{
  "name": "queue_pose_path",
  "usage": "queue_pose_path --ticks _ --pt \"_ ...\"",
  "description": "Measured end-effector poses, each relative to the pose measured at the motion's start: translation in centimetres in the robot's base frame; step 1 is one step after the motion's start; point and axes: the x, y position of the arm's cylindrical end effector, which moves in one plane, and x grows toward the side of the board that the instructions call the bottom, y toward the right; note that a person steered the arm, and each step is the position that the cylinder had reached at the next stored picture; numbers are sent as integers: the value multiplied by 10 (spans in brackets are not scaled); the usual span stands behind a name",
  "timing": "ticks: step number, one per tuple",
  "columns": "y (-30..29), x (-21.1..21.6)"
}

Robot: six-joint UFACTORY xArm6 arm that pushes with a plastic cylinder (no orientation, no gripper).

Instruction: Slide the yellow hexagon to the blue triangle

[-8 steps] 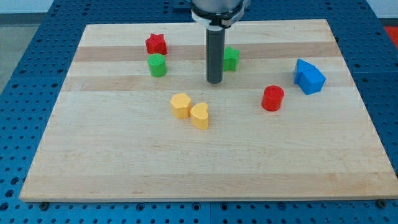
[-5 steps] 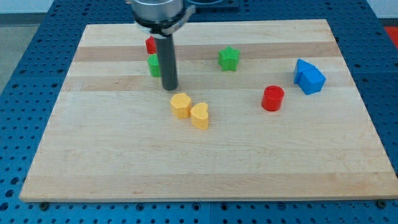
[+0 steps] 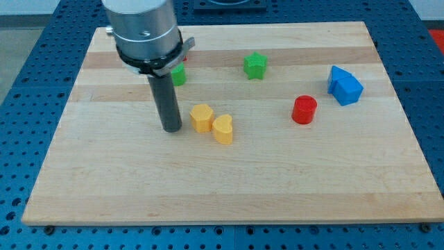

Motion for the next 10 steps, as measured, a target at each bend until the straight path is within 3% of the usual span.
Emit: queue_pose_path --ticks 3,10 --pt "57 -1" --pt "109 -72"
